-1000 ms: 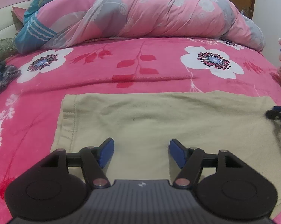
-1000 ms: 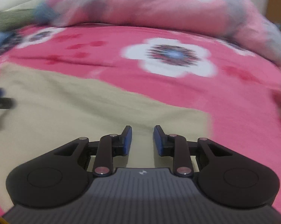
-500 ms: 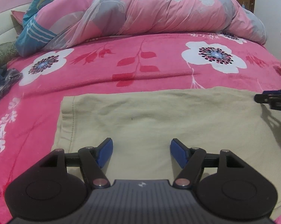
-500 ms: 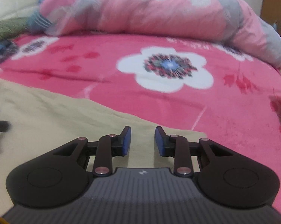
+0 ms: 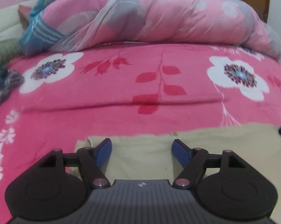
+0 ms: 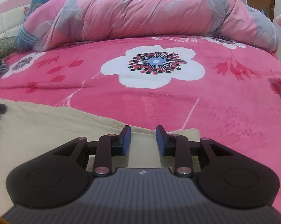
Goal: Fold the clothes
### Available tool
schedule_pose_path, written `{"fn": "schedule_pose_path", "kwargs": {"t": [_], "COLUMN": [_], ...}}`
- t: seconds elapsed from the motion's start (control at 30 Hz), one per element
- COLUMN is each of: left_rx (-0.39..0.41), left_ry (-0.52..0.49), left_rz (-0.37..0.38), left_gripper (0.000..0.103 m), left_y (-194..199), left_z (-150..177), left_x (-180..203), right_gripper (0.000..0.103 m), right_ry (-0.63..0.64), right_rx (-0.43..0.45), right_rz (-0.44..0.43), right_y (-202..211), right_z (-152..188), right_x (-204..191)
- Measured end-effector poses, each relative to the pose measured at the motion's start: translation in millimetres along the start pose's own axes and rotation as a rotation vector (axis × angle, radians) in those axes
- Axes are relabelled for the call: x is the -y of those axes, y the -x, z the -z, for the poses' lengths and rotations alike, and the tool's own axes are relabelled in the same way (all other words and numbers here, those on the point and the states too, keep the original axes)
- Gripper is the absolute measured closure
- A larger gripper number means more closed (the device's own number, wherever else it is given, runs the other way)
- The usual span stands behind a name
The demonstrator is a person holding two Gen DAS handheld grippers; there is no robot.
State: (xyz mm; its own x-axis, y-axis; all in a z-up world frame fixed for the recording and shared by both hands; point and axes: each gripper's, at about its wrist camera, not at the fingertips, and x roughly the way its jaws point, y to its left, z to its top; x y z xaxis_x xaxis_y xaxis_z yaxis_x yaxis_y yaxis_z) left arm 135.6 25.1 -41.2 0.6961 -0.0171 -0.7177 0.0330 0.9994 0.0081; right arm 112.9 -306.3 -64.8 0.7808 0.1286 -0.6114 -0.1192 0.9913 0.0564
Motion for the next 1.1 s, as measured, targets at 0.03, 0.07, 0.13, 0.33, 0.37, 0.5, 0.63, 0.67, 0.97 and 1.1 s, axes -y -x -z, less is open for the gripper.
{"fn": "schedule_pose_path", "kwargs": {"t": [0.03, 0.07, 0.13, 0.33, 0.37, 0.5, 0.63, 0.67, 0.97, 1.1], "left_rx": [0.003, 0.007, 0.012, 0.036, 0.041, 0.071, 0.151, 0.175, 0.133, 0.162], "left_ry": [0.003, 0.004, 0.006, 0.021, 0.024, 0.029, -0.015, -0.029, -0.118, -0.077], "left_rz": [-0.001, -0.002, -0.002, 0.022, 0.026, 0.038, -0.008, -0.001, -0.039, -0.032], "left_gripper": [0.029, 0.029, 0.029, 0.029, 0.029, 0.033, 0.031, 0.031, 0.029, 0.029], "left_y": [-1, -2, -6, -13, -11, 0, 34, 44, 59, 80], "left_z": [-1, -3, 0, 5, 5, 6, 8, 10, 39, 48], "left_x": [-2, -3, -6, -12, -13, -18, -20, -20, -7, -10], "right_gripper": [0.074, 0.074, 0.074, 0.074, 0.074, 0.073, 0.072, 0.072, 0.066, 0.066], "right_ry": [-0.002, -0.004, -0.008, -0.049, -0.063, -0.183, -0.311, -0.318, -0.185, -0.314], "right_rx": [0.003, 0.006, 0.013, 0.023, 0.022, 0.033, 0.09, 0.092, 0.012, 0.047], "right_rz": [-0.001, -0.003, -0.006, -0.033, -0.044, -0.063, 0.024, 0.009, -0.002, -0.008], "right_y": [0, 0, 0, -1, -1, 8, 44, 54, 82, 100], "right_z": [0, 1, 2, 4, 4, -4, -6, -4, 50, 59], "right_x": [0, 1, 1, 8, 10, 35, 67, 70, 68, 89]}}
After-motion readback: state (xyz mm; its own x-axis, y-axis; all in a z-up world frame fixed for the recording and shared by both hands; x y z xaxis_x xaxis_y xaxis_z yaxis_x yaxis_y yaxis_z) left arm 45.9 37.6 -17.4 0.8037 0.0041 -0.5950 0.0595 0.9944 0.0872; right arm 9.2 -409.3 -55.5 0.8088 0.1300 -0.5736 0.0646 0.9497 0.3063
